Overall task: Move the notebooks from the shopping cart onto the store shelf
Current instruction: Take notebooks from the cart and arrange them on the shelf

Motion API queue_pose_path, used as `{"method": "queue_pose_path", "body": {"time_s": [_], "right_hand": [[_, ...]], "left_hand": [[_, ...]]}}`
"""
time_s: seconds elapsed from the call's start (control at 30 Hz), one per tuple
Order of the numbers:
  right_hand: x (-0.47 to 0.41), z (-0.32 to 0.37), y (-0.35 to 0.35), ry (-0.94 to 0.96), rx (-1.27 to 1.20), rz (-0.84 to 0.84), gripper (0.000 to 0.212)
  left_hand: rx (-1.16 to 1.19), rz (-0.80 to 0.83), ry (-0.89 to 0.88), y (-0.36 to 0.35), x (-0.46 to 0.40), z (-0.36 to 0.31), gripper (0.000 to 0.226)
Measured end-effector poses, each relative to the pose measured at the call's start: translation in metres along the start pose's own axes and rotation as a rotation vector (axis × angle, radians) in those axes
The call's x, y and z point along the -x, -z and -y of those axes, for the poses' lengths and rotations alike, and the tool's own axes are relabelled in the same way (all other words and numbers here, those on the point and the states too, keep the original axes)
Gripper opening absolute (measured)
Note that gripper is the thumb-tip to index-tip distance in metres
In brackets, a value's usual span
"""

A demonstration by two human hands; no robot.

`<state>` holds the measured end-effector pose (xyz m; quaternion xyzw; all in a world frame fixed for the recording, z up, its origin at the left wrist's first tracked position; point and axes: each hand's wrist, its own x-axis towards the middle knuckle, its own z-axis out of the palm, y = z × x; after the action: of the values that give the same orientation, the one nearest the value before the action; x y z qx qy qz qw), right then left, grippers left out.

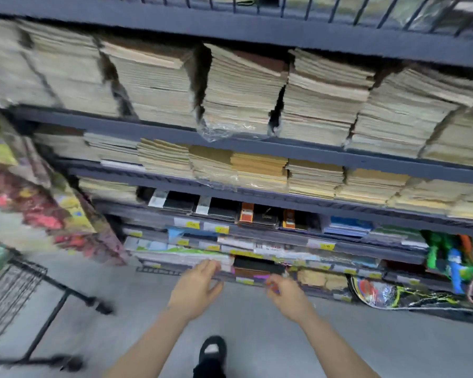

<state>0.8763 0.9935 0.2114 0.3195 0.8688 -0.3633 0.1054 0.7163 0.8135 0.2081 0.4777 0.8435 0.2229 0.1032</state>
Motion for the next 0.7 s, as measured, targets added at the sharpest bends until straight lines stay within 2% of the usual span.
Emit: {"method": "queue_pose_path", "body": {"time_s": [0.1,0.23,0.33,0.47,0.6,0.7], "right_hand": [[0.024,0.028,-0.023,-0.010,-0.102,0.060,0.018],[0.047,0.063,-0.068,-0.032,-0.139,0.183,0.013],[0.060,0.095,-0.108,-0.018,-0.117,0.192,0.024],[0.080,0.152,-0.172,-0.016,-0.149,0.203,0.014],[0.100,0.224,-0.254,-0.052,-0.211,0.193,0.026],[0.112,0.283,-0.306,-0.018,-0.191,0.226,0.018]], "left_hand": [[0.031,0.056,0.127,0.020,0.054,0.007,0.035],[0.046,0.117,0.292,0.029,0.121,0.035,0.031],[0.057,0.112,0.361,0.044,0.169,0.065,0.030],[0.095,0.061,0.400,0.079,0.241,0.127,0.028],[0.129,0.058,0.483,0.128,0.322,0.204,0.026],[0.211,0.001,0.553,0.163,0.376,0.251,0.021]]}}
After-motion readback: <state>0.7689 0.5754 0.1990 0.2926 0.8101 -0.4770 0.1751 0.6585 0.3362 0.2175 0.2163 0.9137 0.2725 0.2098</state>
